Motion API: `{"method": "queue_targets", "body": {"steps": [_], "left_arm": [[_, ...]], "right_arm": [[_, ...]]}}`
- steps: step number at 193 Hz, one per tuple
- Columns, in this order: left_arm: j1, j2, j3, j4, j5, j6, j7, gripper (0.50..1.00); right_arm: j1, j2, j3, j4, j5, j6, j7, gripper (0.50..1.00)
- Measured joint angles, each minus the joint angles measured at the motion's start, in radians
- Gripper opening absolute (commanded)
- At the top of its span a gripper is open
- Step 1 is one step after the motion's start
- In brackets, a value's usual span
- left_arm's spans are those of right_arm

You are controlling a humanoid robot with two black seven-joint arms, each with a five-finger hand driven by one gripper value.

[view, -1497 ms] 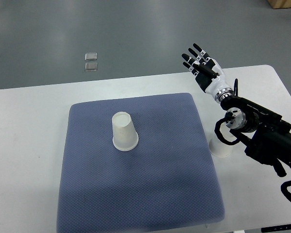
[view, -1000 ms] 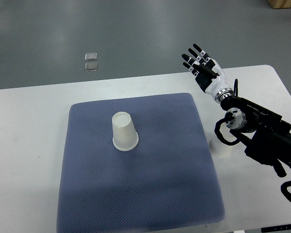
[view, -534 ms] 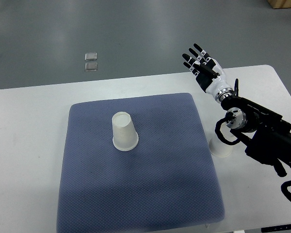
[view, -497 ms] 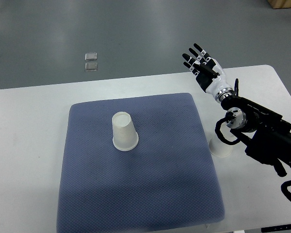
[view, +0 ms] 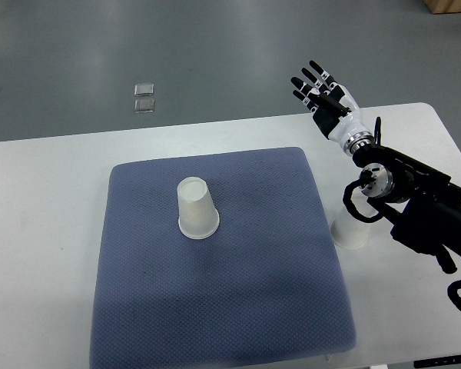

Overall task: Stack paper cups
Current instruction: 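Swing the right hand down and reach toward the white cup beside the pad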

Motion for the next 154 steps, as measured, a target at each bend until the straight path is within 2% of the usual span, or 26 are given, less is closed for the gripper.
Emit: {"method": "queue_targets", "body": {"steps": [33, 57, 105, 154], "left_arm": [[0.0, 0.0, 0.0, 0.0, 0.0, 0.0, 0.0, 1.0], [0.0, 0.0, 0.0, 0.0, 0.0, 0.0, 0.0, 1.0], [0.0, 0.0, 0.0, 0.0, 0.0, 0.0, 0.0, 1.0], [0.0, 0.0, 0.0, 0.0, 0.0, 0.0, 0.0, 1.0]], "right_arm": [[0.033, -0.034, -0.015, 0.011, -0.024, -0.024, 0.0, 0.917], [0.051, -0.095, -0.018, 0.051, -0.141, -0.031, 0.0, 0.917], [0.062, -0.351, -0.045, 0.303, -0.528, -0.019, -0.012, 0.917], [0.102, -0.616, -0.207, 0.56, -0.798, 0.042, -0.015, 0.917]]}}
